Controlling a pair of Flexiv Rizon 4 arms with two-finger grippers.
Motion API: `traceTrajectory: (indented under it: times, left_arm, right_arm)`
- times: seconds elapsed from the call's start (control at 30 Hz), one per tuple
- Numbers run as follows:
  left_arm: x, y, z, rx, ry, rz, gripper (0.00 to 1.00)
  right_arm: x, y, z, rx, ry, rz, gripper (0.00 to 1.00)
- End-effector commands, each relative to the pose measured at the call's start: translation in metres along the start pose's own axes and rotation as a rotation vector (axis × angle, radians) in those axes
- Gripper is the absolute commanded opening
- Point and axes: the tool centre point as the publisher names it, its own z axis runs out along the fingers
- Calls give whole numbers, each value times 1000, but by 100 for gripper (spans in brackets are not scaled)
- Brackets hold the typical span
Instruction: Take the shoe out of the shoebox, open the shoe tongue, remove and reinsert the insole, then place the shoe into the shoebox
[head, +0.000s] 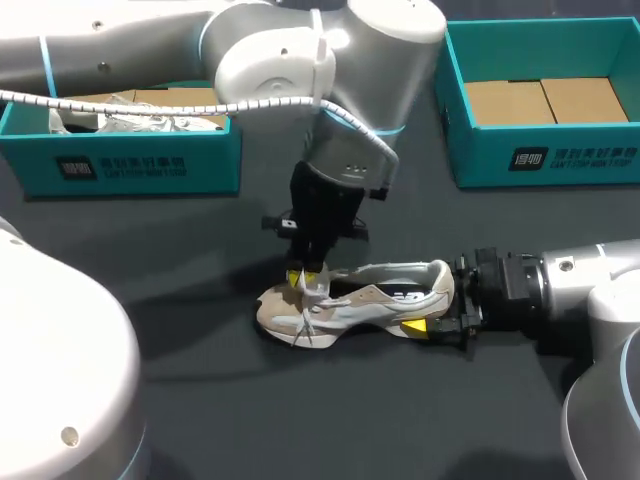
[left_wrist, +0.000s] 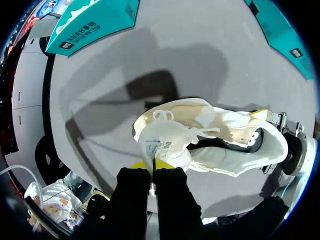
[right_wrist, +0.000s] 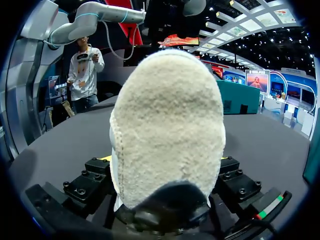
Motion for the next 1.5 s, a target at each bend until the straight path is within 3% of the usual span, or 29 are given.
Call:
traceTrajectory:
  times: [0.03, 0.13, 0.4, 0.57, 0.73, 1.07, 1.27, 1.5]
  left_arm:
    - [-2, -5, 16, -14, 7, -7, 0]
    - [-3, -6, 24, -15, -16, -13, 6]
    - [-12, -10, 43, -10, -81, -24, 47]
    - [-21, -15, 50, 2, -110, -47, 58]
    - [-28, -17, 51, 12, -119, -53, 62]
    - [-39, 0, -16, 84, 71, 79, 62]
    - [-30, 12, -56, 142, 181, 245, 64]
    - [-13, 21, -85, 204, 260, 469, 67]
  right_arm:
    - [1, 0, 1, 2, -3, -1, 0]
    - [1, 0, 1, 2, -3, -1, 0]
    - [1, 0, 1, 2, -3, -1, 0]
    - [1, 0, 1, 2, -3, -1, 0]
    - [1, 0, 1, 2, -3, -1, 0]
    - [1, 0, 1, 2, -3, -1, 0]
    - [1, 0, 1, 2, -3, -1, 0]
    - [1, 0, 1, 2, -3, -1, 0]
